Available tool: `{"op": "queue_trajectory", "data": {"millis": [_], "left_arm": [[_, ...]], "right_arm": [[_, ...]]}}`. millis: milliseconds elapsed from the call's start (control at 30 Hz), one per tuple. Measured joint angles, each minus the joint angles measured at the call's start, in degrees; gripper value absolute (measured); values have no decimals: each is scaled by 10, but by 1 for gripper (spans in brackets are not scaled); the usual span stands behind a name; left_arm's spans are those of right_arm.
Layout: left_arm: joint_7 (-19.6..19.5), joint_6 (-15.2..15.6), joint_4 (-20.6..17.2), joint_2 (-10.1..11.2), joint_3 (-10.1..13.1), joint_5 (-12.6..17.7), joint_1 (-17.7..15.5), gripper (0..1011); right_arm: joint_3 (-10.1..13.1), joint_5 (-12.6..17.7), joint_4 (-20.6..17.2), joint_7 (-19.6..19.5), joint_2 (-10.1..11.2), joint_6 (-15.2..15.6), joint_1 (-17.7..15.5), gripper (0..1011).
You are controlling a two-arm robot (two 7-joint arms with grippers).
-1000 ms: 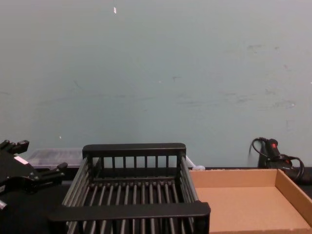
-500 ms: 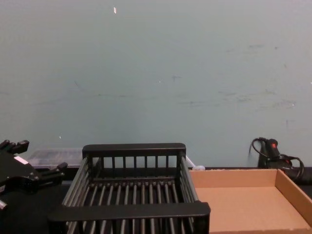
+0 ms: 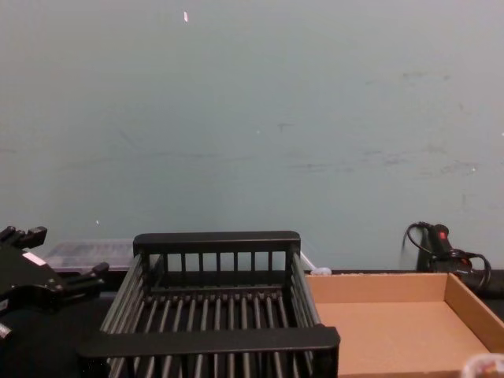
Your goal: Pick up the white tape and place it into the black box , Pick up the silver tape and place it into the brown box.
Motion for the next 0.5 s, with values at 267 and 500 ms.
{"op": "queue_trajectory", "data": {"millis": [267,500], "left_arm": [[0,0,0,0,0,0,0,1002],[0,0,0,0,0,0,0,1001]], "right_arm": [[-24,-14,18,-14,-22,-9,47,87],[-48,-38,41,-14,-40,-17,90,87]]}}
